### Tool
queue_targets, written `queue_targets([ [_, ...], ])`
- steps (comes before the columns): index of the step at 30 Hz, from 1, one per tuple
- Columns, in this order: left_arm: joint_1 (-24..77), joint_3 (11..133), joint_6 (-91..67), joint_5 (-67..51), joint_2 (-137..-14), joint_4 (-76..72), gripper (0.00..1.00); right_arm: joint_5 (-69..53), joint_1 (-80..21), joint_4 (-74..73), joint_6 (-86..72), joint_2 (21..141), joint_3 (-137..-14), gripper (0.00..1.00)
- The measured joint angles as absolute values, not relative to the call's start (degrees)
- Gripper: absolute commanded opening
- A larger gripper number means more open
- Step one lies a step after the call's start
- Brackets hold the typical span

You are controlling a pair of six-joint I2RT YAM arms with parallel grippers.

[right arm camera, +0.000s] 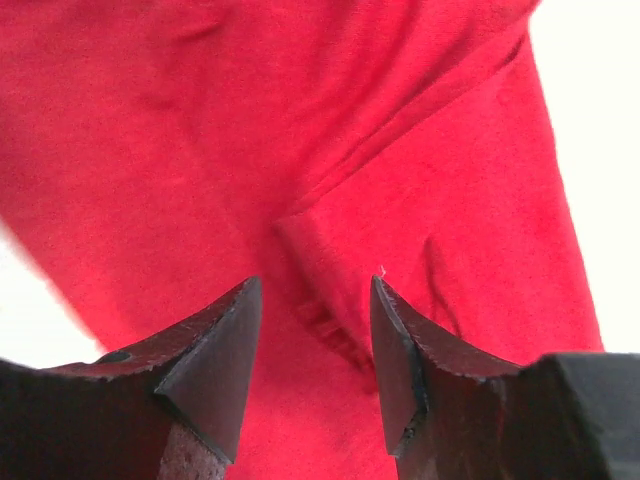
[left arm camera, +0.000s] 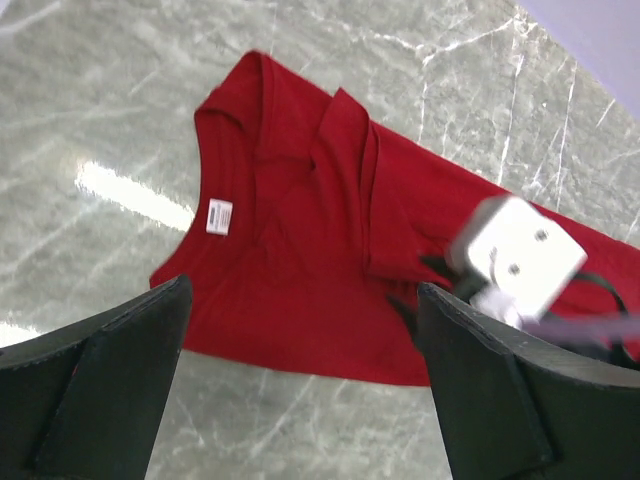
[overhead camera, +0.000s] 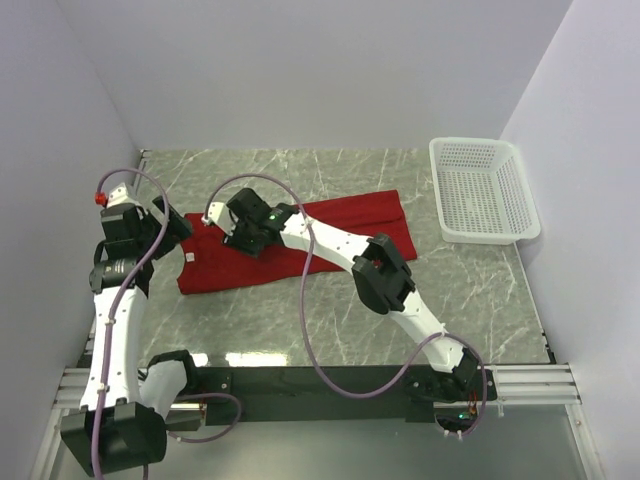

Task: Fold and stack the t-shirts
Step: Fold the tshirt

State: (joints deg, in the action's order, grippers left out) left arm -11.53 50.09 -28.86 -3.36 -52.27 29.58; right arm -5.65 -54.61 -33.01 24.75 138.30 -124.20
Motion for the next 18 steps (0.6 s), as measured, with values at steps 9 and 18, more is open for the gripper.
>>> queue_targets([
  [9,-11.55,50.02,-30.81,-3.14,-50.35,32.34,0.99,0.78,-54.89,-32.60,26.28,140.64,-125.80,0.51],
  [18,-11.55,50.02,-31.64,-2.39,-50.35,32.93,0.99,1.78,-55.31,-32.23,26.70,142.39,-125.82,0.50],
])
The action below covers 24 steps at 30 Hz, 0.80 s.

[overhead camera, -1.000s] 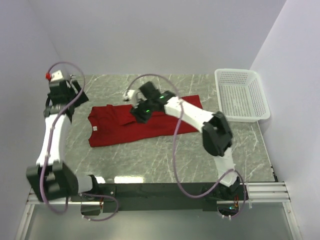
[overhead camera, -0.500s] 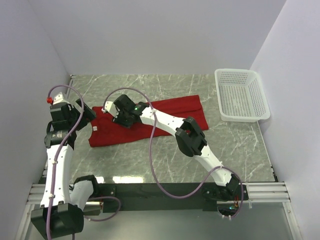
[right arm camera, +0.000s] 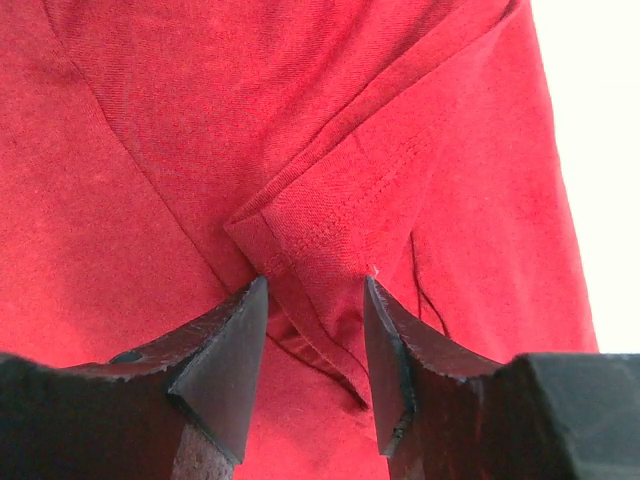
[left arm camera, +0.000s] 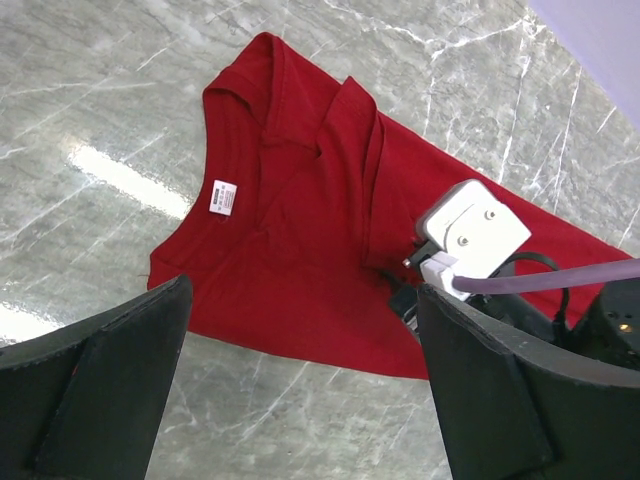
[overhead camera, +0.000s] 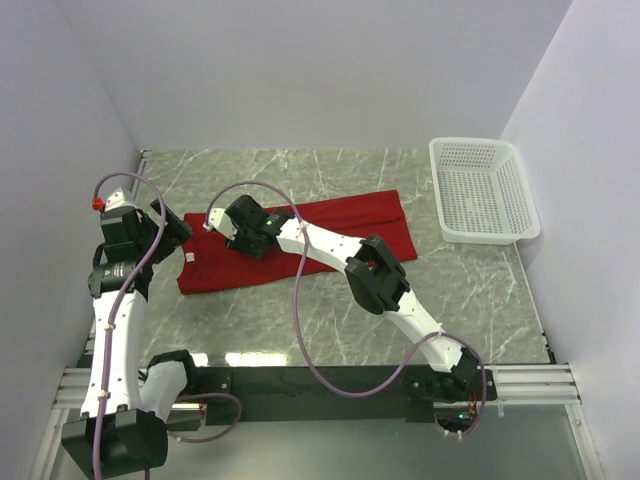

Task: Fold and stack the t-shirts
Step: Fold the tshirt

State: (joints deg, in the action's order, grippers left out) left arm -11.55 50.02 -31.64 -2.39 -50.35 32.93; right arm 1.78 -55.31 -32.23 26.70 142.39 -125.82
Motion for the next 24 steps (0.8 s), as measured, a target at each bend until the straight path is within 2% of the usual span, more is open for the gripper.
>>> queue_targets([
  [4,-11.55,50.02,-32.34,-2.13,-50.35,33.21,0.98,2.02,-55.42,-32.10,26.70,142.85,-125.82,0.44],
  [13,-11.55,50.02,-32.67,-2.07,-50.35,33.76,0.98,3.60,-55.31,-29.56,25.10,142.87,-125.82,0.15],
  [14,-11.55,50.02,-32.69,-2.07,-50.35,33.74,0.98,3.73,-55.09,-29.26,24.69,142.87,-125.82,0.00],
  [24,-11.55,49.95,-33.71,-2.24,-50.35,33.65,0.98,4.49,-50.87,-27.18,17.02,142.85,-125.19,0.00],
])
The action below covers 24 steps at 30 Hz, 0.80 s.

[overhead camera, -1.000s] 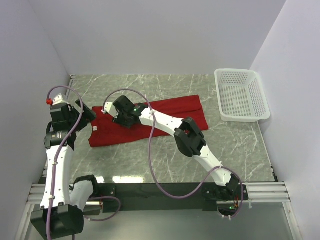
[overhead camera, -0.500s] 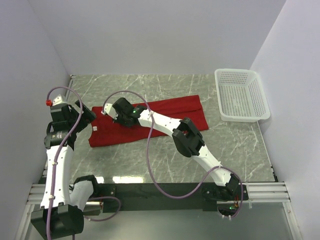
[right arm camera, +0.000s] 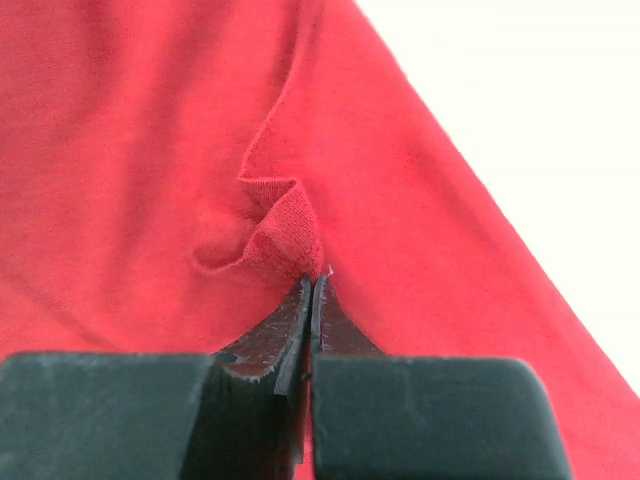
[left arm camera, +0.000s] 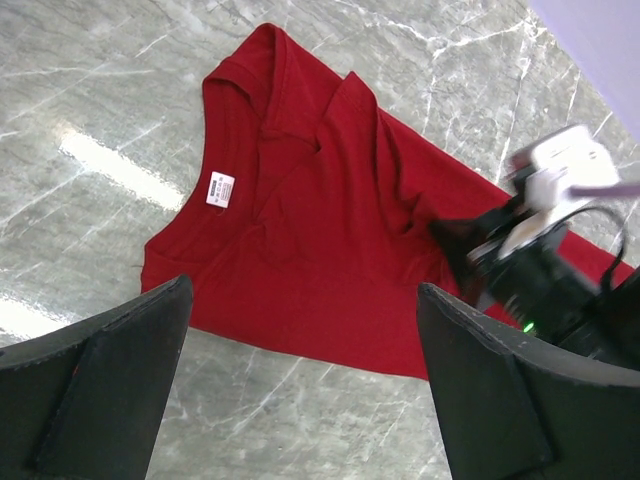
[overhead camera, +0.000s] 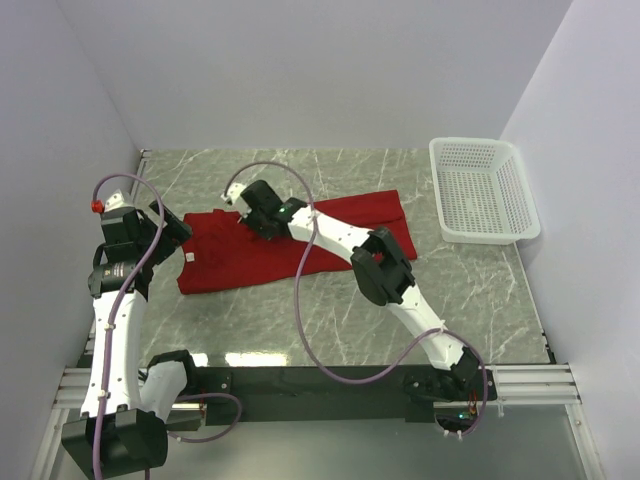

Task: Fold and stack the t-shirts
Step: Fold the tshirt

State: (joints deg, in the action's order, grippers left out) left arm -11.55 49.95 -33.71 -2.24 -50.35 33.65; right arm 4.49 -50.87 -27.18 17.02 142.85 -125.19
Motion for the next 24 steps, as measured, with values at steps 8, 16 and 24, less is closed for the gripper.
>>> queue_targets([
  [8,-11.55,49.58,-34.33,-2.87,-50.35,33.12,0.98,2.76,-45.06,-27.31,4.40,142.85,-125.08,0.37],
  [16,-11.55,47.79,-35.73,-4.29,-50.54,31.75,0.98,-0.64,-41.71,-28.77,-4.32,141.05,-122.28,0.49],
  [24,-11.55,44.71,-40.38,-4.84,-55.77,30.70,0.94,-11.33,-39.83,-31.83,3.60,133.21,-118.80,0.56],
])
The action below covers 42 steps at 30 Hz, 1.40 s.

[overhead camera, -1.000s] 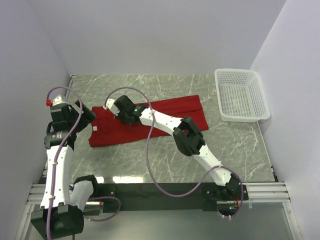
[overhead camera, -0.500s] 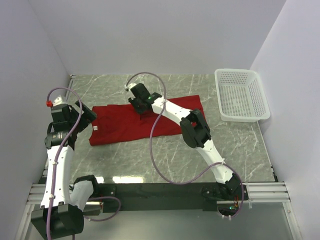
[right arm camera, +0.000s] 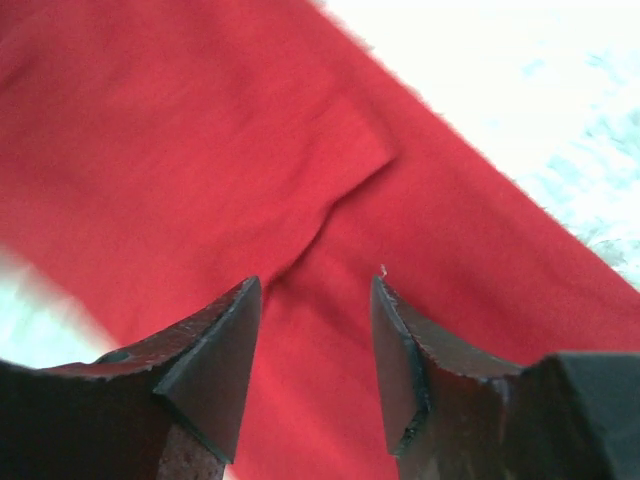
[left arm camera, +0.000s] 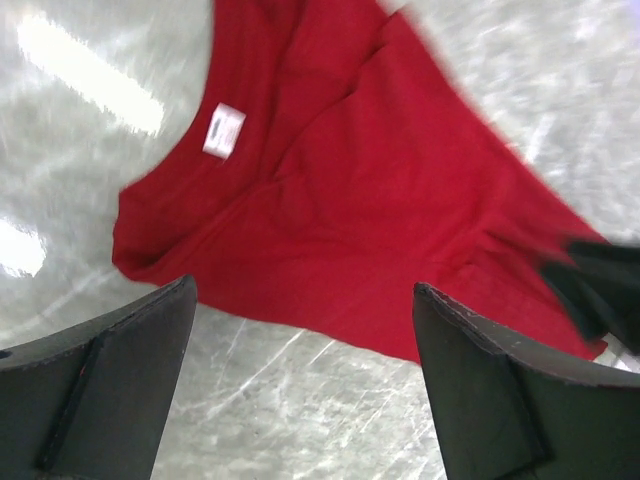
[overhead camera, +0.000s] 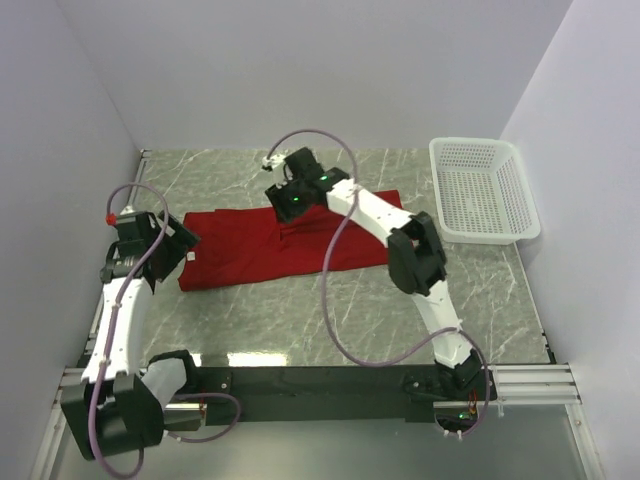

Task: Fold and stack the t-shirts
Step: Fold the tshirt

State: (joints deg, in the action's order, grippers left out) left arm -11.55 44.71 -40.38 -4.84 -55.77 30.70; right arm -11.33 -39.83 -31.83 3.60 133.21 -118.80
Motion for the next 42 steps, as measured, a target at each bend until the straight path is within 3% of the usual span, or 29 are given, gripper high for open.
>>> queue_targets([
  [6,-11.55,41.56,-44.27,-5.02,-63.29,29.45,0.93,-28.36,-31.51,-36.86,19.44,117.56,-107.70,0.56],
  [13,-11.68,47.81,-42.41,-4.51,-78.76,26.00,0.79,-33.17,-24.45,-37.17,26.57,102.50,-90.98,0.56],
  [16,-11.73,53.01,-39.75,-3.79,-87.07,24.80,0.70,-34.92,-24.05,-36.62,26.70,100.20,-86.13,0.56],
  [20,-11.73,59.86,-35.79,-2.13,-96.16,24.51,0.68,-36.36,-23.11,-36.47,26.65,99.35,-82.78,0.56],
  [25,-11.79,66.78,-31.35,0.23,-102.19,25.87,0.58,-37.30,-21.19,-35.55,26.44,98.78,-81.97,0.56],
  [30,-11.84,75.09,-28.67,0.93,-108.84,26.15,0.55,-37.91,-20.73,-34.26,26.20,97.60,-80.82,0.56],
  [42,-11.92,82.83,-25.85,0.91,-116.18,30.61,0.15,-39.03,-19.55,-33.80,25.61,97.36,-79.85,0.56],
])
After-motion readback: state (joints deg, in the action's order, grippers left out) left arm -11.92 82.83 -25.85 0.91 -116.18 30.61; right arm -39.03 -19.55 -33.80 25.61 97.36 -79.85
